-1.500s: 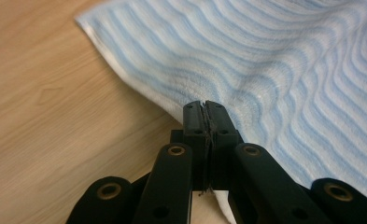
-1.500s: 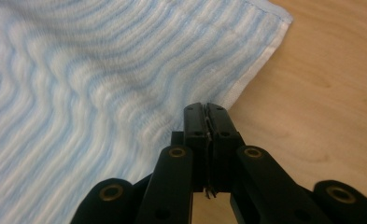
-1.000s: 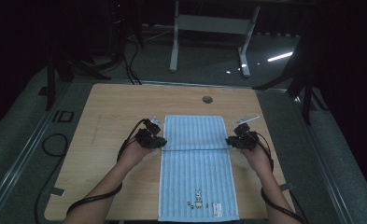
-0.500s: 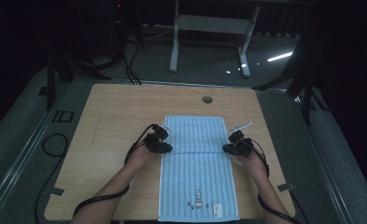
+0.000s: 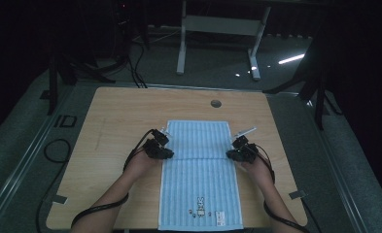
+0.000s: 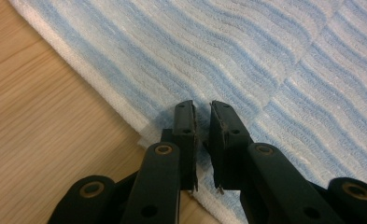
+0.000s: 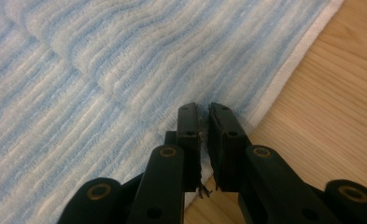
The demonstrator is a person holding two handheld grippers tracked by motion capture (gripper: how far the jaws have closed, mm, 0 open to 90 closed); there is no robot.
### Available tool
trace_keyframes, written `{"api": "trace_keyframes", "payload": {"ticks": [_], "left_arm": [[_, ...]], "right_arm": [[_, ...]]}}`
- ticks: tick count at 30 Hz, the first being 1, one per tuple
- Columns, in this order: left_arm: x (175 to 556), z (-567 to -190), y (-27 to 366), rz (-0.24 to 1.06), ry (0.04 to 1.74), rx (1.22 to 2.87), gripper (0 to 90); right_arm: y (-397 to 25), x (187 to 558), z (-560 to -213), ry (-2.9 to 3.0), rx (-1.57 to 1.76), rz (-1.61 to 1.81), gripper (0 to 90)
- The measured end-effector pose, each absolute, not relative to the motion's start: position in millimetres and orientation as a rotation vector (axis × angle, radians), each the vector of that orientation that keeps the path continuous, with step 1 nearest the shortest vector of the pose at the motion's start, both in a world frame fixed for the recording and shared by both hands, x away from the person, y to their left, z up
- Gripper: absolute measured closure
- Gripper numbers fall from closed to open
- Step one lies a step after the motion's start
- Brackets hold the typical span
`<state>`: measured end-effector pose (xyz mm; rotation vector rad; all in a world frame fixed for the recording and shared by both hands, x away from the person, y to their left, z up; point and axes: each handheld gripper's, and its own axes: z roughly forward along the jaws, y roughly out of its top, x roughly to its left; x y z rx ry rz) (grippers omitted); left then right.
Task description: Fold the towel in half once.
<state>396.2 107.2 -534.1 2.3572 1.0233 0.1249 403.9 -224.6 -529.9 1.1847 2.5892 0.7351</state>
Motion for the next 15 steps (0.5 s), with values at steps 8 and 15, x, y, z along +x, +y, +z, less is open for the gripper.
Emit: {"api": "trace_keyframes", "payload": {"ticks": [8, 15], "left_arm": [[398.0, -534.3, 126.0, 0.135, 1.063, 2.34, 80.0], [398.3, -534.3, 135.3, 0.147, 1.087, 2.333, 80.0]], "right_arm": [[-203.9, 405.5, -530.3, 2.607, 1.136, 0.733, 82.5], [-193.4, 409.0, -530.4, 2.618, 1.115, 0.732, 82.4]]}}
